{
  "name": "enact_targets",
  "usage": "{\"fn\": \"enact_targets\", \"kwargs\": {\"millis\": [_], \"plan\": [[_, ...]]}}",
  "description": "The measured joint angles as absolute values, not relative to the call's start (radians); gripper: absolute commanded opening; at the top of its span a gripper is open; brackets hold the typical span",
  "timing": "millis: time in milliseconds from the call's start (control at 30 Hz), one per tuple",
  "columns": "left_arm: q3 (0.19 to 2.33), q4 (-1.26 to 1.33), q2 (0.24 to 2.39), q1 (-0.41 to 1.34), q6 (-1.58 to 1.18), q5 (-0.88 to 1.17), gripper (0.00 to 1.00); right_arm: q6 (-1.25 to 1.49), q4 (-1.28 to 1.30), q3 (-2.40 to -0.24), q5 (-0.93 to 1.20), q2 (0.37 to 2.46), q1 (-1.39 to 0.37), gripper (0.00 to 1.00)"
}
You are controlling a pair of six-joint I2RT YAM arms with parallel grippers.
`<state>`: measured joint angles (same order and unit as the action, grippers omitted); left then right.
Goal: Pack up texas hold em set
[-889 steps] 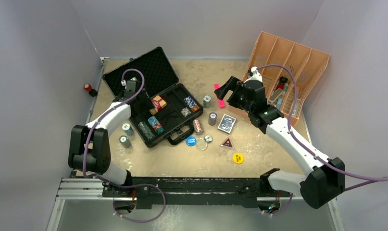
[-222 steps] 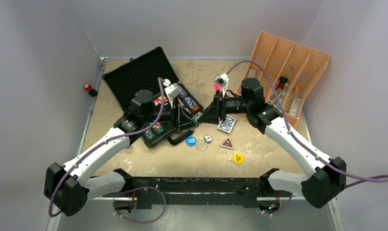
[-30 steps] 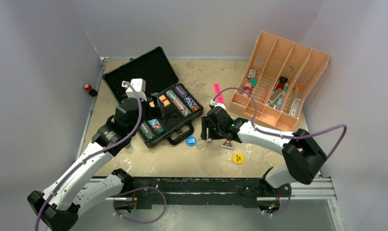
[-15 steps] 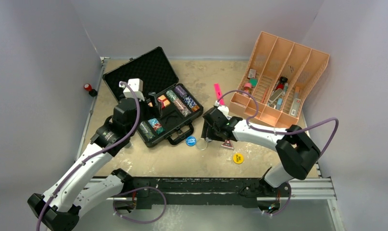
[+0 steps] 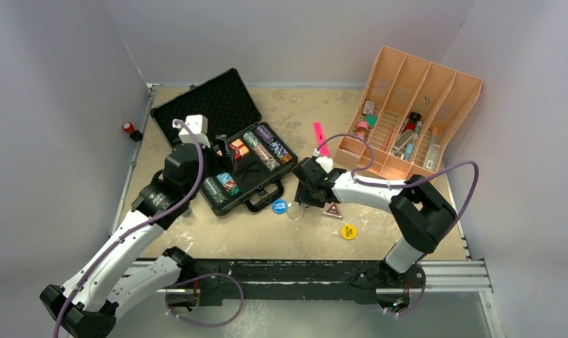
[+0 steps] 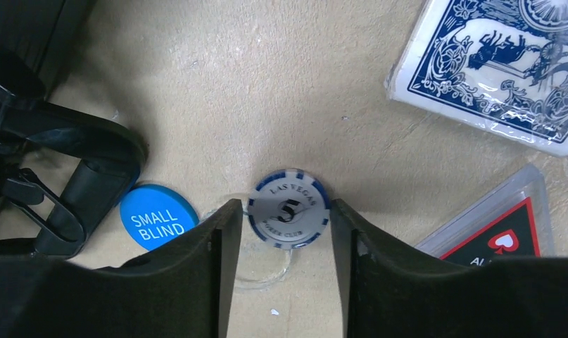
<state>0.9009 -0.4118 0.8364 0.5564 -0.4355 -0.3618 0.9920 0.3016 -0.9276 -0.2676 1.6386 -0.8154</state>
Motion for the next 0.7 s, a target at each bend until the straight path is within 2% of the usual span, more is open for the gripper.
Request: {"fn": "enact_targets", "kwargs": {"millis": [167,433,700], "plan": [[0.901,-0.412,0.837,0.556,-0.435,-0.362,0.80,0.992,0.289,-0.928,-0.244,1.639,-0.815,0.36],[0.901,-0.411,0.859,0.556,-0.454,-0.354,0.80,0.978,0.273,-0.928,-0.242,1.622,-0.815,0.36],[0.889,-0.392,0.917,0.556,-0.524,-0.234,0.78,0.968,0.182,-0.924,-0.246,1.450,-0.815,0.37]]}}
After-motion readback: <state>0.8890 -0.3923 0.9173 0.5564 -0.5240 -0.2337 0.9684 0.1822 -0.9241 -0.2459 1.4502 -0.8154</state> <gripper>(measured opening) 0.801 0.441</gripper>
